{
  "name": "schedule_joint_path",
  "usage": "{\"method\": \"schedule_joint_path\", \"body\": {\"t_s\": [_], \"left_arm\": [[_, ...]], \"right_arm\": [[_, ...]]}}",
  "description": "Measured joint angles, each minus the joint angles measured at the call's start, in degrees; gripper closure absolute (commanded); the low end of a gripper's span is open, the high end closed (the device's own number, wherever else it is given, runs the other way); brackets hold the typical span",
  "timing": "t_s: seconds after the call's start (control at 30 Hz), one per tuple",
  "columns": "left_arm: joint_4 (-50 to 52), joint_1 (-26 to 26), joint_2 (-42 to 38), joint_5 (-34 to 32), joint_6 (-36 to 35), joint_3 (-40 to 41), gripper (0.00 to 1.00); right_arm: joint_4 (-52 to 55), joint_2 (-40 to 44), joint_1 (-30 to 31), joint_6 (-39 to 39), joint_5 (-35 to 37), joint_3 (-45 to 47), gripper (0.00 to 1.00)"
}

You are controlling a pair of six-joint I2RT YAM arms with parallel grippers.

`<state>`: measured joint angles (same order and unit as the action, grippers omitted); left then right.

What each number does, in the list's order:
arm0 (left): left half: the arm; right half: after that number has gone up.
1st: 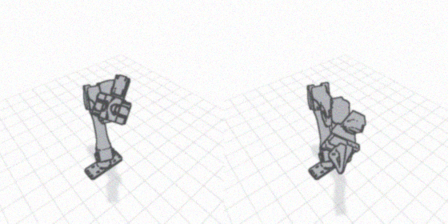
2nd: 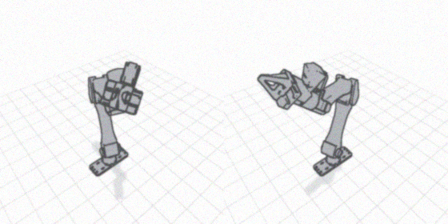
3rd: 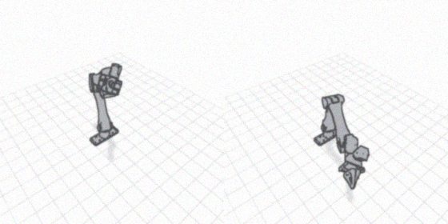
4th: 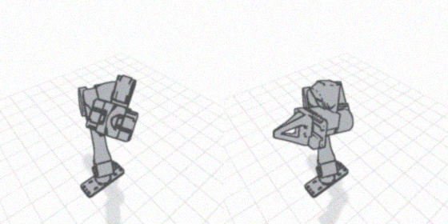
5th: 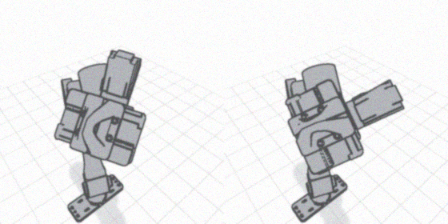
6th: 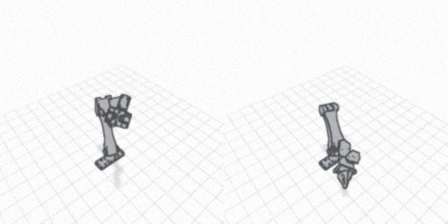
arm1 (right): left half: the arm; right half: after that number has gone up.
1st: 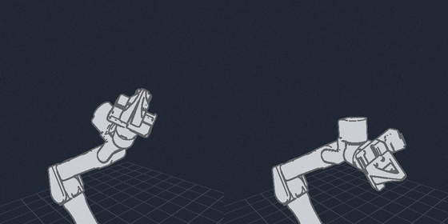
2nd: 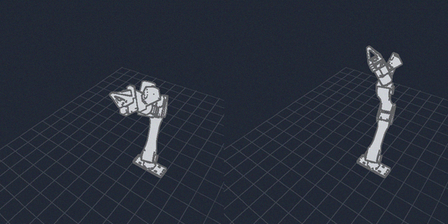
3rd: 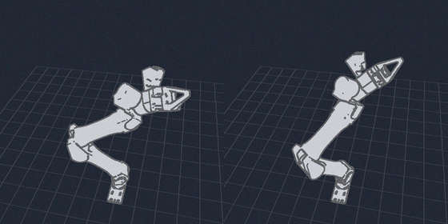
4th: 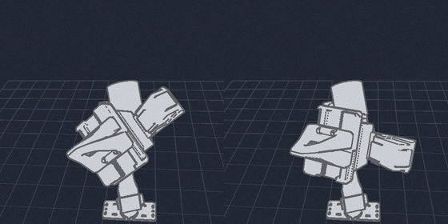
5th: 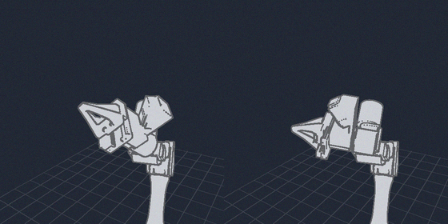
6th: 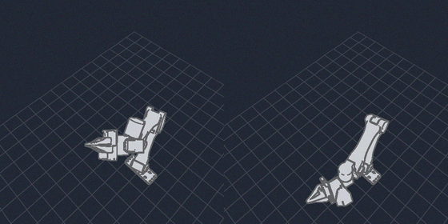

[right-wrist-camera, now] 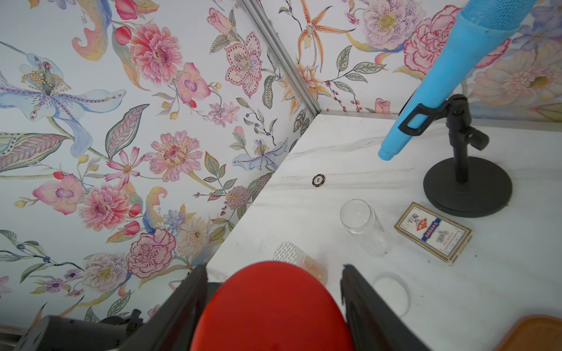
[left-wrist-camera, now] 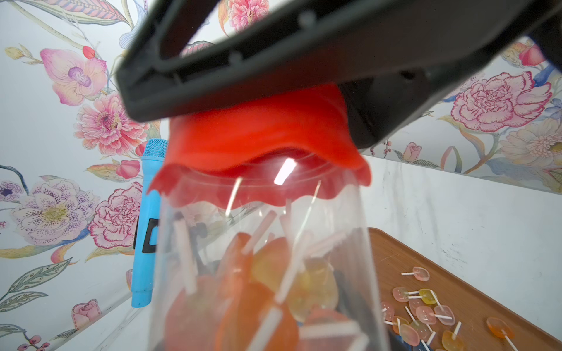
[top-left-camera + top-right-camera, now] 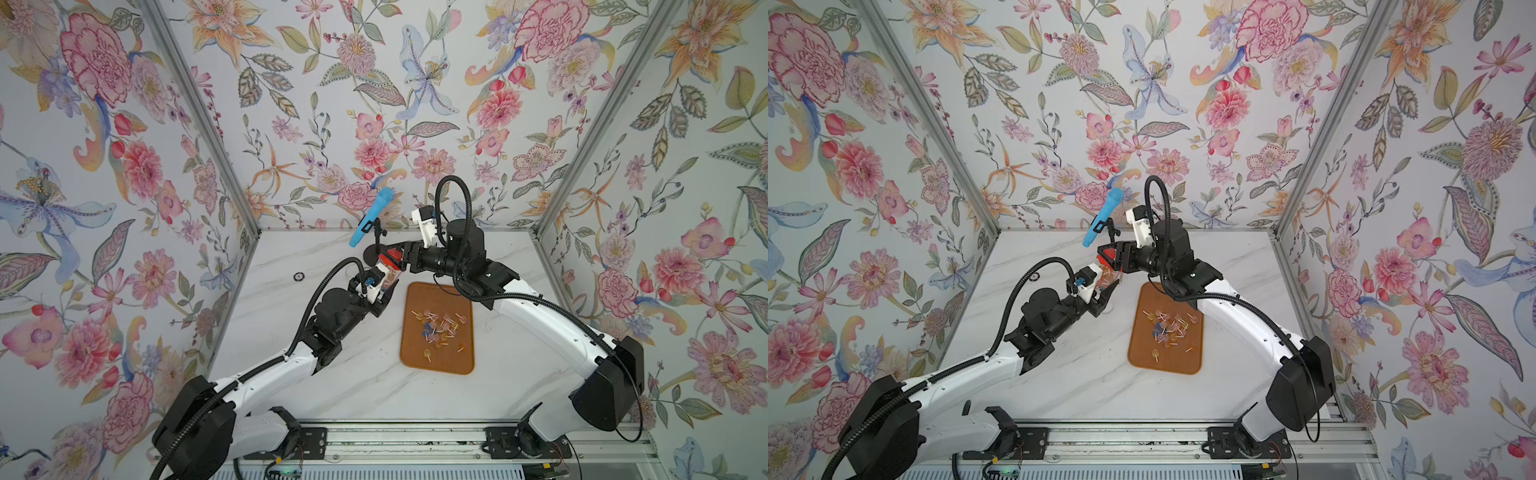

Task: Pour the candies out of the jar
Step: Unscrew the lid from the jar.

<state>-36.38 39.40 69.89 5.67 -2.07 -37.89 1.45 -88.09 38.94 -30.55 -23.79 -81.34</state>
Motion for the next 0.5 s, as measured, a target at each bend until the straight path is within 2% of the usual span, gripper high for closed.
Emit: {"method": "schedule_joint_path", "body": {"t_s": [0.13, 0.33, 0.43, 0.5], "left_arm": [[0.07, -0.52, -1.73, 3.28, 1.51, 0.00, 1.00], [-3.39, -3.45, -4.13, 14.51, 6.47, 0.02, 1.00], [-4.46, -3.78, -5.03, 18.14, 7.96, 0.02, 1.00], [-4.92, -3.76, -5.55, 19.34, 8.39, 0.00, 1.00]], "right_arm": [[-2.75, -0.20, -1.75, 2.97, -9.22, -0.13, 0.53], [-3.72, -0.20, -2.71, 12.24, -20.76, -3.37, 0.54], [-3.61, 1.03, -2.71, 15.50, -23.52, -3.61, 0.48], [-3.61, 1.73, -2.64, 16.26, -23.98, -3.61, 0.28]]}}
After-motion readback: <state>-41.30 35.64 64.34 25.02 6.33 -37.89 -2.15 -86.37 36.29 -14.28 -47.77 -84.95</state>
